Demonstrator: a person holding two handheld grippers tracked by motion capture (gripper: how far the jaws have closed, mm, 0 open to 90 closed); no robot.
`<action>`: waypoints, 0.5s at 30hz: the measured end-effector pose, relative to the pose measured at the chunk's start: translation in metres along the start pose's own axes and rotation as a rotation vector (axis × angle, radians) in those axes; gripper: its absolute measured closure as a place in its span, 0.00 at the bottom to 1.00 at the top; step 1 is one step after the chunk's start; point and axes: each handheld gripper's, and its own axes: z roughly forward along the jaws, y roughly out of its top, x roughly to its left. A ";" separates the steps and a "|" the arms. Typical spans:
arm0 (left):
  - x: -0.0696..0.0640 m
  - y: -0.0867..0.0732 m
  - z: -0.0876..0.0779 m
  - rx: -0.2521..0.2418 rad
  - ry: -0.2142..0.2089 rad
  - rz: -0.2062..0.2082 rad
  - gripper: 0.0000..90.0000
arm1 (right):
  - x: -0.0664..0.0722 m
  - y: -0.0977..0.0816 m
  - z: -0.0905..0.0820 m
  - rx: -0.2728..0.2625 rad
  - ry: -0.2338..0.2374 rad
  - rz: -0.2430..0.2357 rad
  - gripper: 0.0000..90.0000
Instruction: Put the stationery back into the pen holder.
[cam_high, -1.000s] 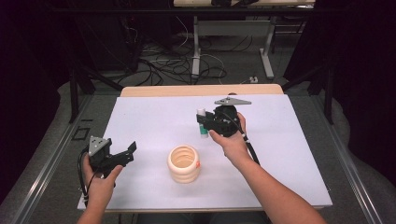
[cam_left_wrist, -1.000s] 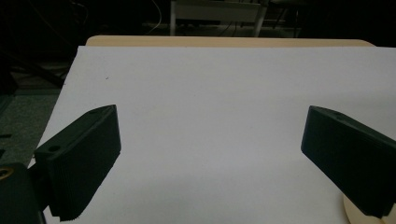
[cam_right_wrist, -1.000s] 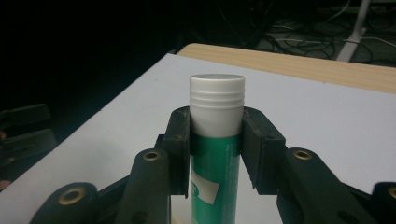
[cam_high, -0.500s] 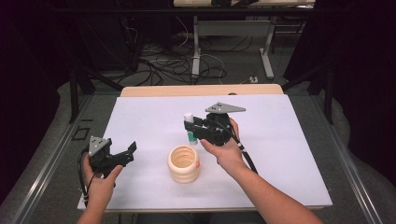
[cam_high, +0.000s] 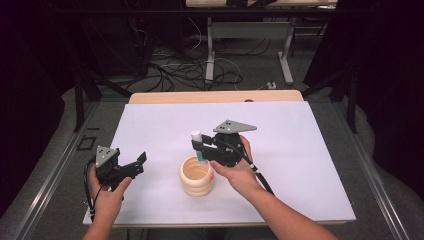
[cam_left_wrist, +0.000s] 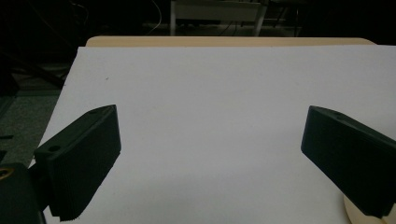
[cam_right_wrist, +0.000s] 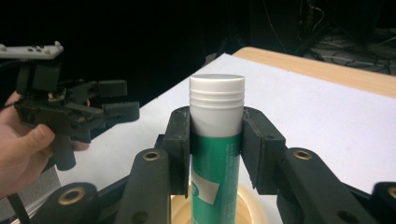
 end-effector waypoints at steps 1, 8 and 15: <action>0.000 0.000 0.000 0.000 0.000 -0.002 0.05 | 0.000 -0.002 0.002 0.002 -0.002 0.002 0.73; 0.000 0.000 0.000 0.003 0.001 0.001 0.05 | 0.002 -0.016 0.012 0.033 -0.004 0.017 0.73; 0.001 0.000 0.001 0.001 0.002 -0.002 0.05 | 0.008 -0.026 0.021 0.057 -0.008 -0.021 0.73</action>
